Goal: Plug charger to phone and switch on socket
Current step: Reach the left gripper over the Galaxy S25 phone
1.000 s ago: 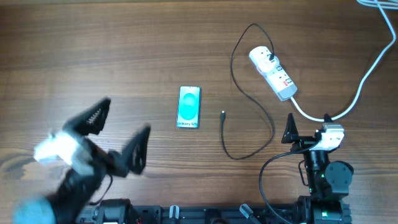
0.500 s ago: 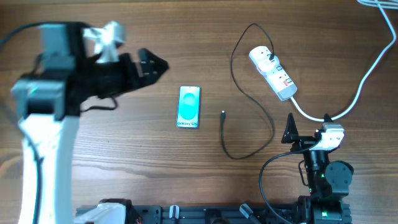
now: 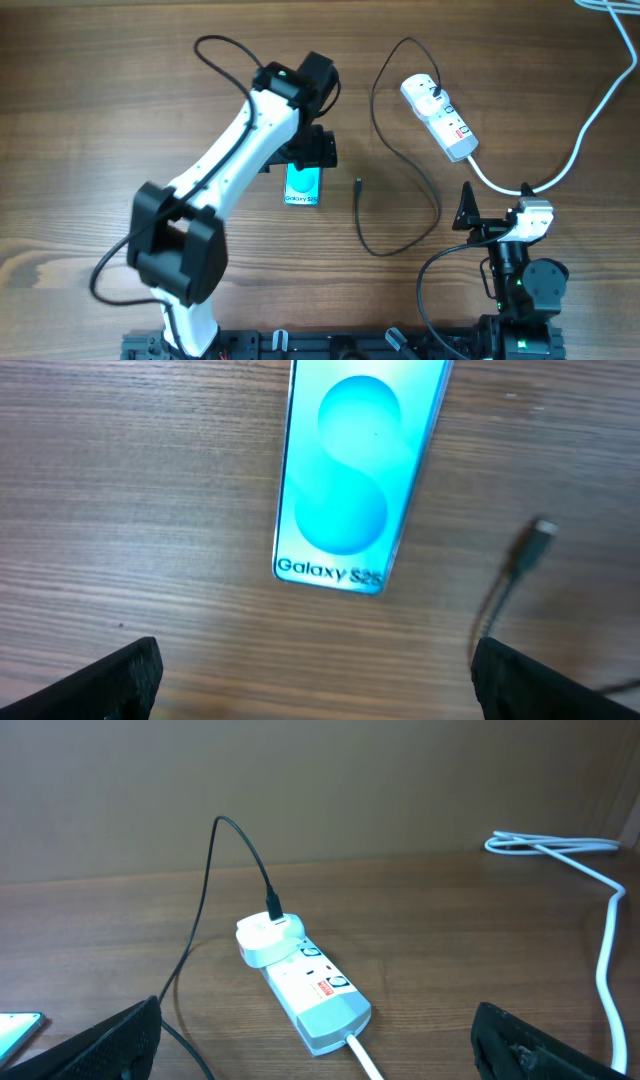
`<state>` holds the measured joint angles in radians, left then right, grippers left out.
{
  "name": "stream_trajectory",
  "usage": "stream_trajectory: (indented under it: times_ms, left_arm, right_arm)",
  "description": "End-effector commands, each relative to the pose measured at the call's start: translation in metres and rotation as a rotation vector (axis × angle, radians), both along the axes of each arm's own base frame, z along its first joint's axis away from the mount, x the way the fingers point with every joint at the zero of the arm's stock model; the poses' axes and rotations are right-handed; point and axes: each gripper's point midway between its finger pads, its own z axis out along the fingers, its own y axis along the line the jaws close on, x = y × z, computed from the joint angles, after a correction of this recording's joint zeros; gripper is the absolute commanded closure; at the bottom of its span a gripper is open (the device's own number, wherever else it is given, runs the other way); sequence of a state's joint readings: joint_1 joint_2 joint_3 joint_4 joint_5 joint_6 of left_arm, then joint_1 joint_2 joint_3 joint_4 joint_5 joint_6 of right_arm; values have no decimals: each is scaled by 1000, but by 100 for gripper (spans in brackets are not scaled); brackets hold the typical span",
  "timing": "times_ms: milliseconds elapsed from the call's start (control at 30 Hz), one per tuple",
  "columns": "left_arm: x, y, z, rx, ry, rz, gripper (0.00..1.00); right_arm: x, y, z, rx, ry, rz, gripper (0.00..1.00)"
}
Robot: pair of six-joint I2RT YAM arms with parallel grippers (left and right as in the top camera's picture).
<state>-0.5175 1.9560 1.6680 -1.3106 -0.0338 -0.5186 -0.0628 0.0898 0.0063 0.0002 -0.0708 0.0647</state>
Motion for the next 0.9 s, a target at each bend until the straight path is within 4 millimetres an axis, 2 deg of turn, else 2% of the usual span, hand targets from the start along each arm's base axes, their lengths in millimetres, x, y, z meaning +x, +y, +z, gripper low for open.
stream_trajectory:
  times_ms: [0, 167, 300, 667, 867]
  left_arm:
    - [10, -1, -15, 29, -14, 10, 0]
    - [18, -13, -25, -30, -32, -41, 0]
    - [26, -15, -33, -46, -63, -75, 0]
    - [13, -13, -80, -63, -50, -58, 0]
    - [13, -14, -97, -90, -74, -68, 0]
  right_arm:
    - [0, 0, 0, -10, -3, 5, 1]
    - [0, 0, 0, -11, -3, 5, 0]
    - [0, 0, 0, -10, -3, 5, 0]
    - [0, 0, 0, -10, -3, 5, 0]
    - [0, 0, 0, -11, -3, 5, 0]
